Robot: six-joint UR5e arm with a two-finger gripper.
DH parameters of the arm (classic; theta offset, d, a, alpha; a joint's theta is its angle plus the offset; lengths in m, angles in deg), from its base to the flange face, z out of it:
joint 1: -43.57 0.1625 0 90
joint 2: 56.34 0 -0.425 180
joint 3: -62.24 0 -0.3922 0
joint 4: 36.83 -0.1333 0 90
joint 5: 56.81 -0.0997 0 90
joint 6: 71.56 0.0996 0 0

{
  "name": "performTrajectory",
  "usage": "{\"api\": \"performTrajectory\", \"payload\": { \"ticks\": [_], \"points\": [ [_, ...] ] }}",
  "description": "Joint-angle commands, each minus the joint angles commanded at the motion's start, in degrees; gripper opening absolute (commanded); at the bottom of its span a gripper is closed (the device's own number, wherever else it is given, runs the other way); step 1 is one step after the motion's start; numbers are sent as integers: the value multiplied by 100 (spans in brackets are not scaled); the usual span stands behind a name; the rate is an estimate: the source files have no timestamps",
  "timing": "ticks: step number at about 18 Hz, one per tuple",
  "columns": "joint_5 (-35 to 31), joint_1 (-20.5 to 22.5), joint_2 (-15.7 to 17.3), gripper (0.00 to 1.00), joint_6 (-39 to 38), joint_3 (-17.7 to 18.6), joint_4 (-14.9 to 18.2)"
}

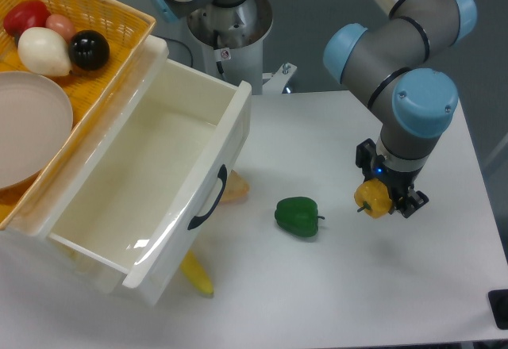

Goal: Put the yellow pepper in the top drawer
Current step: 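Lift the grasped yellow pepper up off the table with the gripper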

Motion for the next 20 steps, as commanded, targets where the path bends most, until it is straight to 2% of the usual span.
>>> {"api": "performTrajectory", "payload": {
  "ticks": [6, 10, 17, 20],
  "points": [
    [272, -17, 193, 52, -131, 35, 35],
    [746, -35, 439, 52, -658, 44, 263],
    [1450, -62, 975, 52, -1458, 97, 887],
    [1661, -254, 1212, 52, -1853, 219, 1019]
  ]
}}
